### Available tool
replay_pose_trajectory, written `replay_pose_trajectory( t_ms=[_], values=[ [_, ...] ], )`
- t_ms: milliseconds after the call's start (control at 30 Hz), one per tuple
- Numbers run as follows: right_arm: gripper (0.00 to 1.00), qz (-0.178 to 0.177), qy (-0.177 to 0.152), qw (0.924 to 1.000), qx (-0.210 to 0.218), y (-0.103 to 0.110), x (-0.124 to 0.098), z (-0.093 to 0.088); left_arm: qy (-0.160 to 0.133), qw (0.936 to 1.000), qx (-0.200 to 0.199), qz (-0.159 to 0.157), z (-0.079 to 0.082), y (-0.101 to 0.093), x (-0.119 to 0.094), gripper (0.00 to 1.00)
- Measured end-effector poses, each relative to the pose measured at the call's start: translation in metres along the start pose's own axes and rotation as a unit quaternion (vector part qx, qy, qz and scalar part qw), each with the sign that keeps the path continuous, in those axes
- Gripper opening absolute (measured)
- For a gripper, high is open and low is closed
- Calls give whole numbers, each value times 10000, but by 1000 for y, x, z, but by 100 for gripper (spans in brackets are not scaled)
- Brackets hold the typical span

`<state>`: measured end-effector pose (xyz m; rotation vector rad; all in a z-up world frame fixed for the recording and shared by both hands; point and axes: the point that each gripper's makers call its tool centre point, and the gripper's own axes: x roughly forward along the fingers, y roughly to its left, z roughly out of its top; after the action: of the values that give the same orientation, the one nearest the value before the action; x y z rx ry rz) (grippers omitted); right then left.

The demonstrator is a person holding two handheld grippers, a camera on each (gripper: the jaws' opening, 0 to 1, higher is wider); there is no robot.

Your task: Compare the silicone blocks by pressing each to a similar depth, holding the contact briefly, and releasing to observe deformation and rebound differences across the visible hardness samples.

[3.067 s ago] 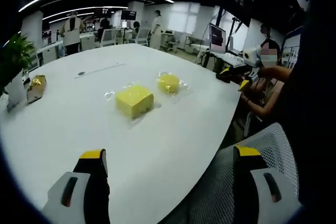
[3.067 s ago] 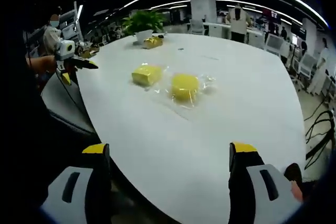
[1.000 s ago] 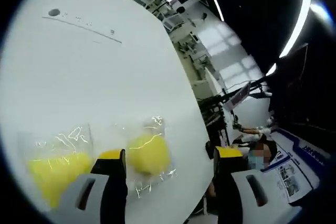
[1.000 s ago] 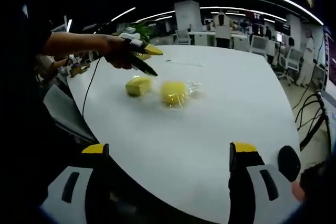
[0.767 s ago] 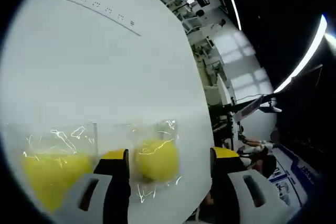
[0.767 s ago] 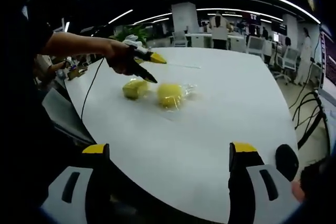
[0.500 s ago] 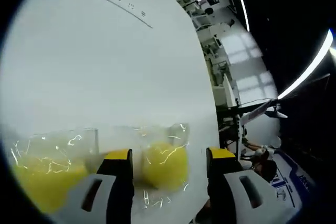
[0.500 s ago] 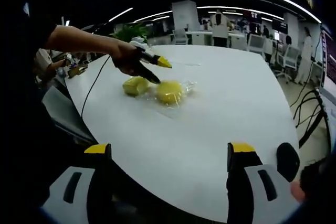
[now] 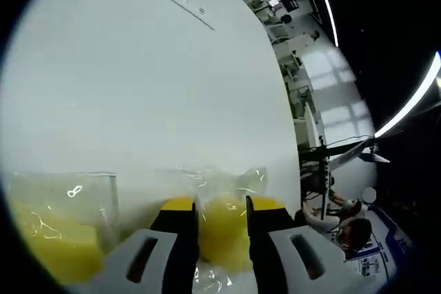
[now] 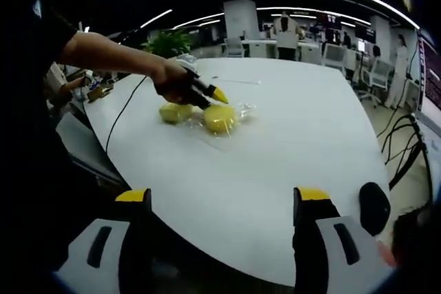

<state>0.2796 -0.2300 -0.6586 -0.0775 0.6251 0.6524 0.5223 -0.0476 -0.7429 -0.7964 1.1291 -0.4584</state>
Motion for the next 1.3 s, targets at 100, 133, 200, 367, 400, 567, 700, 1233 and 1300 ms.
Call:
replay_pose_trajectory(
  t_ms=[100, 133, 200, 367, 400, 567, 700, 1233, 1300],
  values=[
    [76, 4, 33, 10000, -3, 0, 0, -2, -204, 9997, -119, -6, 7, 2, -2, 12],
    [75, 3, 46, 10000, -12, -1, 0, -2, -224, 9996, -149, -30, 7, 3, -2, 10],
    [75, 6, 43, 10000, -42, 0, 1, -1, -315, 9991, -284, -97, 7, 1, -3, 6],
    [74, 22, 33, 10000, -24, 0, 2, 1, -461, 9984, 138, -306, 9, -6, -4, 0],
    [74, 36, 45, 10000, -35, 1, 3, 1, -531, 9974, 301, -376, 11, -9, -5, 0],
    [73, 102, 49, 9999, -78, 3, 5, 3, -647, 9908, 692, -971, 6, -42, -19, 0],
    [72, 141, 12, 9998, -137, 6, 10, 9, -553, 9808, 1157, -1473, -8, -70, -40, 0],
    [72, 833, -52, 9949, -572, 45, 39, 34, -701, 9407, 2305, -2389, -33, -142, -156, 0],
    [71, 962, -52, 9928, -717, 54, 45, 44, -740, 9359, 2396, -2474, -38, -147, -171, 0]
  ],
)
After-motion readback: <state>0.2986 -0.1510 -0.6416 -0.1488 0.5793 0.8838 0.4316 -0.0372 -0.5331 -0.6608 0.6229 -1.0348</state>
